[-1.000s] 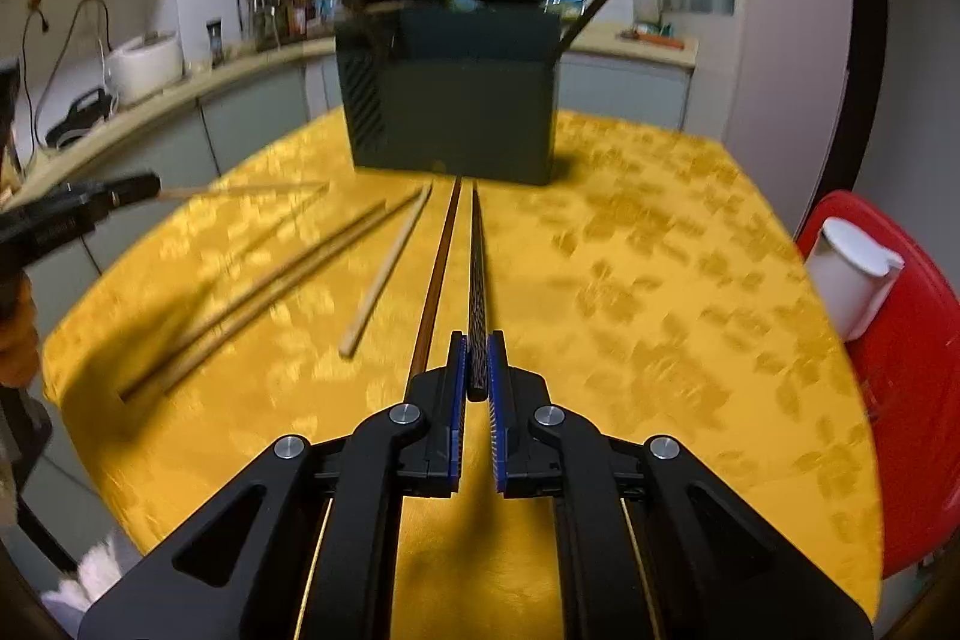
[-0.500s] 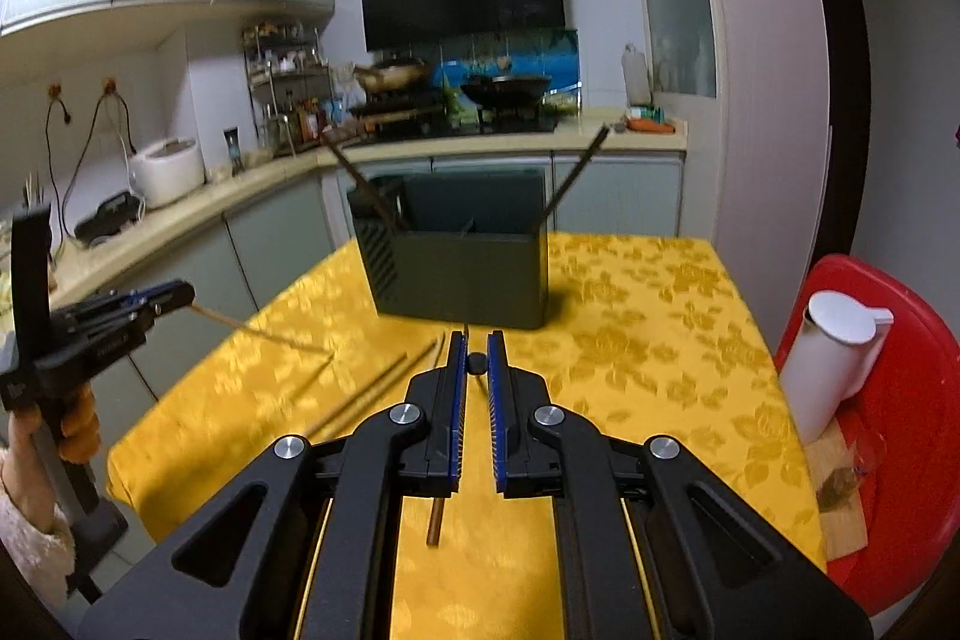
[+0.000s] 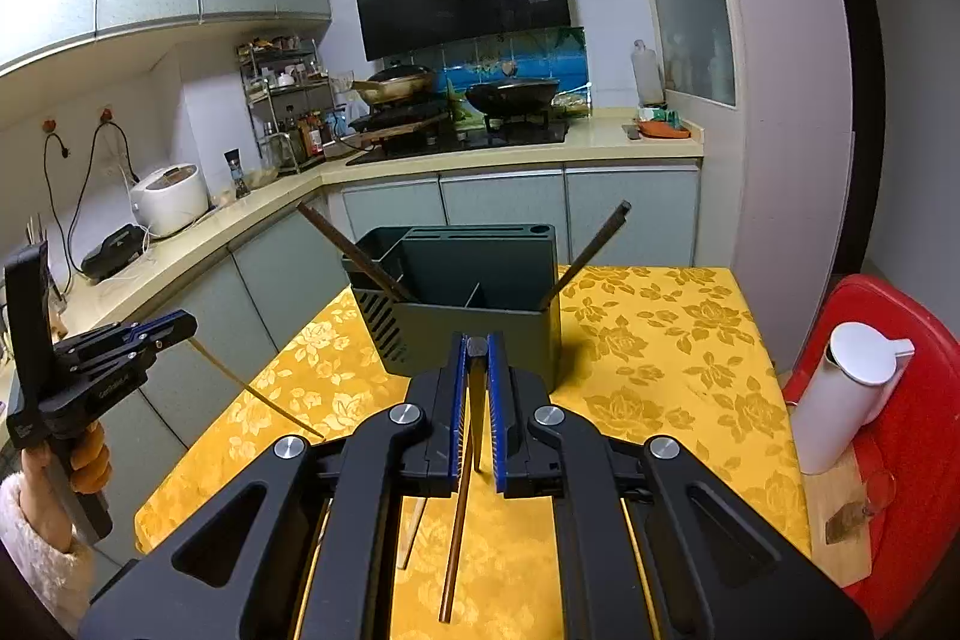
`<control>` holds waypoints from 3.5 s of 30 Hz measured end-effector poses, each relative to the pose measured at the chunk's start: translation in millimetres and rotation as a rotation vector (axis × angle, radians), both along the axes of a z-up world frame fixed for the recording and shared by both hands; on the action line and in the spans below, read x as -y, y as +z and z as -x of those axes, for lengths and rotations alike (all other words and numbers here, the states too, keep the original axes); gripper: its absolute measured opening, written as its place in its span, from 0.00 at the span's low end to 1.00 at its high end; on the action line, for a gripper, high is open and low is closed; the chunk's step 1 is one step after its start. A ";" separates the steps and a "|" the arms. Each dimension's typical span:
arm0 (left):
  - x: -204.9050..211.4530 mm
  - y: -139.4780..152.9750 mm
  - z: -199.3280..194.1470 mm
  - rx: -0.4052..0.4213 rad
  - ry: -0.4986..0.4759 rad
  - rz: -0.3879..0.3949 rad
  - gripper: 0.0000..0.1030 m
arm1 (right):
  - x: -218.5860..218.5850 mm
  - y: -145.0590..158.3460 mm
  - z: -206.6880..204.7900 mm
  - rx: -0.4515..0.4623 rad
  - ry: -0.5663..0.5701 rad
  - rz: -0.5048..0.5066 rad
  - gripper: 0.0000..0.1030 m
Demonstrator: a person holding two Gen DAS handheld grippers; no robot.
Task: Organize utensils
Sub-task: 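Lift both held chopsticks and carry them over the green holder, then open both tools to drop the chopsticks into the holder, then move both open tools back toward the chopsticks on the table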
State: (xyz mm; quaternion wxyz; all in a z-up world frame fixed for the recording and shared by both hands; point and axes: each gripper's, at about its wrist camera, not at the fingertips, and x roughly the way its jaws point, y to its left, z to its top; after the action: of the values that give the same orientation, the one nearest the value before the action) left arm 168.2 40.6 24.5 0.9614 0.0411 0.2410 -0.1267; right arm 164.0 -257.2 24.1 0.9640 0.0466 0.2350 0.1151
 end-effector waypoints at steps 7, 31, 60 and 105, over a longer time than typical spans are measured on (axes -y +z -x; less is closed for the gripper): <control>14.7 18.0 -15.0 -0.023 -0.046 -0.024 0.07 | -3.0 17.0 -19.5 -0.013 0.004 0.014 0.07; 108.4 142.3 -84.5 0.082 -0.088 0.008 0.07 | 9.5 125.3 -78.6 0.090 -0.093 0.023 0.07; 115.9 42.7 -154.8 -0.081 0.011 0.033 0.07 | -10.0 34.9 -155.4 -0.088 -0.124 0.027 0.08; 35.5 -16.8 -6.8 0.055 0.111 -0.003 0.90 | -9.3 -28.4 26.1 0.207 -0.181 0.172 0.63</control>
State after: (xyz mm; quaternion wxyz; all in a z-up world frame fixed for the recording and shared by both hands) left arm 175.0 5.1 7.7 0.9731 0.0325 0.2165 -0.0718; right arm 137.9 -247.9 -4.3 0.9900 -0.0275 0.1382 0.0115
